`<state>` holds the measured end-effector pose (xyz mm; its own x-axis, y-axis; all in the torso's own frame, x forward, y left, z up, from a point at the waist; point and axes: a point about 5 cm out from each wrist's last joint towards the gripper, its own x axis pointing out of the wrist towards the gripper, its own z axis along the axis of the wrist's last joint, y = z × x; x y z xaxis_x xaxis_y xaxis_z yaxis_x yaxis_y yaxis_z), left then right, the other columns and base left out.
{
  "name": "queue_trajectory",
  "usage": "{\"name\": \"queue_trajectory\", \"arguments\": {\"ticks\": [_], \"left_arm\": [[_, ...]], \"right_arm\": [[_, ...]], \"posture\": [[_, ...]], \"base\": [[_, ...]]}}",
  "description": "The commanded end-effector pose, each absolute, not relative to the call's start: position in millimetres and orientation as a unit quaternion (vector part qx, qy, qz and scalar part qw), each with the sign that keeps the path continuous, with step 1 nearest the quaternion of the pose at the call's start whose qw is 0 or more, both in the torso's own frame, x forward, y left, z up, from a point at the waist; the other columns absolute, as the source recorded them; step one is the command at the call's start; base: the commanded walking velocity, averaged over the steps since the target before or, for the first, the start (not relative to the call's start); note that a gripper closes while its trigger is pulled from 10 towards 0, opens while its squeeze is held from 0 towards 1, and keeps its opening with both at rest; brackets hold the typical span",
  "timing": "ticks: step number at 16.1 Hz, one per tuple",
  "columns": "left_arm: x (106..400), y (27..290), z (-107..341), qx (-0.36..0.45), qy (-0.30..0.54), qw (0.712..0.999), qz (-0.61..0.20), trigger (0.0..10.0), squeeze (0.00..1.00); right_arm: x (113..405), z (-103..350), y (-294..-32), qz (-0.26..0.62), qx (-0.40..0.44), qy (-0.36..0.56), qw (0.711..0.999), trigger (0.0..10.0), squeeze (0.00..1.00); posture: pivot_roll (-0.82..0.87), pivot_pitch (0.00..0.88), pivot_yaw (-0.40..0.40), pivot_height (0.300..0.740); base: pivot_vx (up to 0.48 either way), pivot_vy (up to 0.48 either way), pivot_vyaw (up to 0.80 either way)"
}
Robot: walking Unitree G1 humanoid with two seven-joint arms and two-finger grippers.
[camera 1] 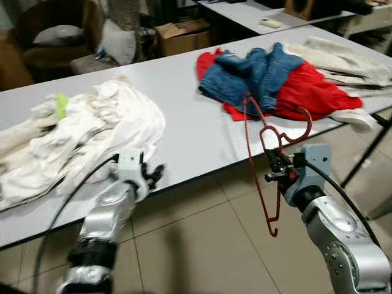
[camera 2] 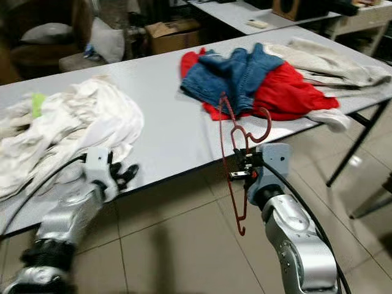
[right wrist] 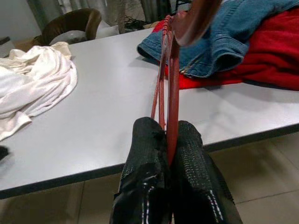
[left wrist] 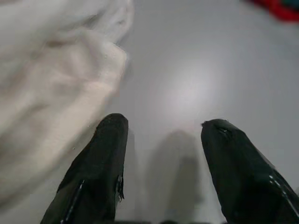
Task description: Hang hanger
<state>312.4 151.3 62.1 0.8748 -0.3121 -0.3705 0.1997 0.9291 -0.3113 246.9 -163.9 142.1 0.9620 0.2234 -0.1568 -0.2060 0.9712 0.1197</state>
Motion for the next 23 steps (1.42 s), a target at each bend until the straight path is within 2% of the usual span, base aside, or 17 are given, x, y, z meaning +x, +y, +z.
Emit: {"name": "queue_trajectory", "arguments": {"ticks": [1, 3, 5, 6, 8, 9, 11, 12, 14, 16, 18, 21, 23], "left_arm": [[305, 135, 47, -0.178, 0.257, 0.937, -0.159, 10.0, 0.00], [314, 114, 60, -0.246, 0.226, 0.923, -0.191, 10.0, 0.00], [322, 111, 78, -0.245, 0.169, 0.932, -0.209, 10.0, 0.00], [325, 116, 83, -0.217, 0.153, 0.943, -0.201, 10.0, 0.00], [329, 140, 86, -0.074, 0.133, 0.974, -0.168, 10.0, 0.00], [329, 153, 86, -0.023, 0.132, 0.979, -0.157, 10.0, 0.00], [330, 166, 89, 0.021, 0.124, 0.981, -0.146, 10.0, 0.00], [332, 181, 89, 0.066, 0.124, 0.982, -0.125, 10.0, 0.00], [333, 187, 85, 0.095, 0.132, 0.980, -0.111, 10.0, 0.00], [331, 198, 68, 0.113, 0.191, 0.972, -0.078, 10.0, 0.00], [328, 199, 59, 0.094, 0.216, 0.969, -0.079, 10.0, 0.00], [320, 194, 35, -0.022, 0.284, 0.956, -0.073, 10.0, 0.00], [320, 188, 34, -0.060, 0.290, 0.952, -0.078, 10.0, 0.00]], "right_arm": [[247, 148, -164, 0.111, 0.057, 0.076, 0.989, 10.0, 0.00], [246, 148, -164, 0.109, 0.063, 0.076, 0.989, 10.0, 0.00], [245, 148, -164, 0.109, 0.064, 0.076, 0.989, 10.0, 0.00], [245, 148, -164, 0.108, 0.064, 0.076, 0.989, 10.0, 0.00], [245, 148, -164, 0.106, 0.066, 0.076, 0.989, 10.0, 0.00], [244, 148, -164, 0.106, 0.067, 0.077, 0.989, 10.0, 0.00], [245, 147, -163, 0.107, 0.068, 0.077, 0.989, 10.0, 0.00], [246, 147, -163, 0.108, 0.069, 0.077, 0.989, 10.0, 0.00], [246, 147, -162, 0.110, 0.068, 0.078, 0.989, 10.0, 0.00], [247, 147, -162, 0.113, 0.068, 0.079, 0.988, 10.0, 0.00], [247, 148, -162, 0.113, 0.068, 0.079, 0.988, 10.0, 0.00], [248, 149, -162, 0.112, 0.069, 0.077, 0.988, 10.0, 0.00], [247, 149, -163, 0.112, 0.070, 0.077, 0.988, 10.0, 0.00]], "posture": [[-0.15, 0.000, 0.088, 0.740], [-0.16, 0.000, 0.094, 0.740], [-0.16, 0.000, 0.098, 0.740], [-0.16, 0.000, 0.099, 0.740], [-0.15, 0.000, 0.102, 0.740], [-0.15, 0.000, 0.102, 0.740], [-0.15, 0.000, 0.102, 0.740], [-0.15, 0.000, 0.098, 0.740], [-0.15, 0.000, 0.094, 0.740], [-0.15, 0.000, 0.092, 0.740], [-0.15, 0.000, 0.091, 0.740], [-0.16, 0.000, 0.094, 0.740], [-0.16, 0.000, 0.096, 0.740]], "base": [[0.000, 0.000, 0.00], [0.000, 0.000, 0.00], [0.000, 0.000, 0.00], [0.000, 0.000, 0.00], [0.000, 0.000, 0.00], [0.000, 0.000, 0.00], [0.000, 0.000, 0.00], [0.000, 0.000, 0.00], [0.000, 0.000, 0.00], [0.000, 0.000, 0.00], [0.000, 0.000, 0.00], [0.000, 0.000, 0.00], [0.000, 0.000, 0.00]]}}
